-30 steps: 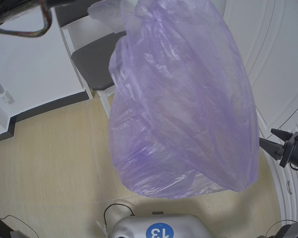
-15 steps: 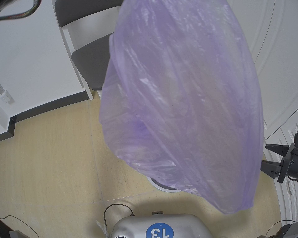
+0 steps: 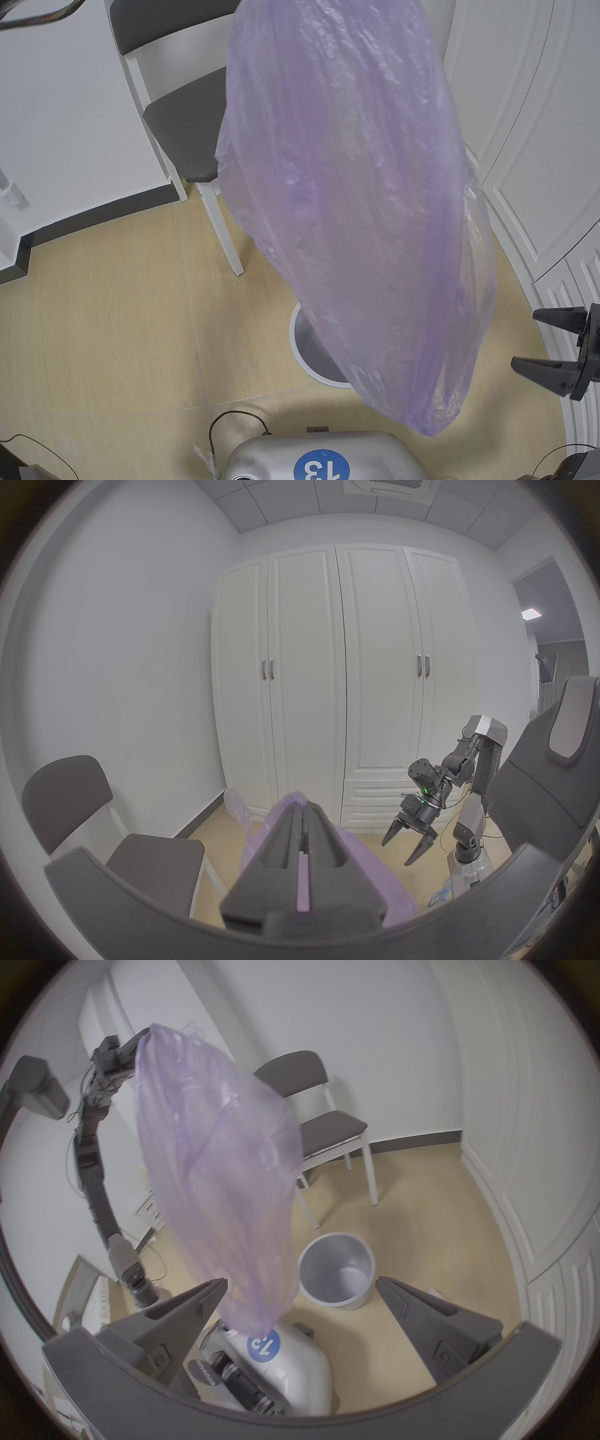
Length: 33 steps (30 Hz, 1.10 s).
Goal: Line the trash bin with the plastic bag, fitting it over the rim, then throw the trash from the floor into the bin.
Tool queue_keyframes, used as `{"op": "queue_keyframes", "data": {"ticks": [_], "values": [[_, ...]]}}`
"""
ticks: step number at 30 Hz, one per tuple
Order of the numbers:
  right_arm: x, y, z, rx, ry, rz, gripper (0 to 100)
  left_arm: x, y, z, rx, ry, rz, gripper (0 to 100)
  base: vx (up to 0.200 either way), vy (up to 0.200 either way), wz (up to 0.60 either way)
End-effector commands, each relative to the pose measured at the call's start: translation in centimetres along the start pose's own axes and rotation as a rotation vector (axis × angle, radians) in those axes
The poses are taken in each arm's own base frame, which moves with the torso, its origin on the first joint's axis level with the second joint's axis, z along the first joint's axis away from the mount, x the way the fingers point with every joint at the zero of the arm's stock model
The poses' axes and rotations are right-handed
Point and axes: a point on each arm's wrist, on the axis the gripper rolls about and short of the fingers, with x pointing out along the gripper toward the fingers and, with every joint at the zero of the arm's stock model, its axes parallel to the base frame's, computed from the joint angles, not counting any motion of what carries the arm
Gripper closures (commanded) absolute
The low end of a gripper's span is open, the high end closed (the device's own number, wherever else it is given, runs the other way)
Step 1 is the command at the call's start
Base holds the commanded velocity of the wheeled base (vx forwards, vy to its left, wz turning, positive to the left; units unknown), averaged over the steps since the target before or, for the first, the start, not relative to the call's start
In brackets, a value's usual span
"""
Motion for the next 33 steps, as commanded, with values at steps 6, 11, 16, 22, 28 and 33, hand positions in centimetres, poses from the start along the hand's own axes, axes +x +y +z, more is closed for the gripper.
{"op": "queue_keyframes", "data": {"ticks": [6,11,16,22,28,33], "values": [[2.3,0.4,-1.6,0.012,0.138,0.117,0,0.5,0.0,-0.1,0.0,0.0,0.011,100,0.0,0.0,0.0],[4.1,0.2,-2.0,0.038,0.186,0.116,0,0.3,-0.1,0.2,0.0,-0.019,0.008,100,0.0,0.0,0.0],[6.4,1.1,-2.3,0.13,0.195,0.177,0,0.6,-0.2,0.1,0.0,-0.016,0.012,100,0.0,0.0,0.0],[9.2,1.7,-3.2,0.226,0.166,0.139,0,1.2,-0.2,0.1,-0.001,-0.02,0.023,100,0.0,0.0,0.0],[9.8,2.0,-3.9,0.211,0.149,0.093,0,1.6,-0.3,0.0,-0.001,-0.019,0.02,100,0.0,0.0,0.0],[9.2,3.0,-3.9,0.182,0.139,0.109,0,2.1,-0.2,-0.1,0.0,-0.031,0.032,100,0.0,0.0,0.0]]}}
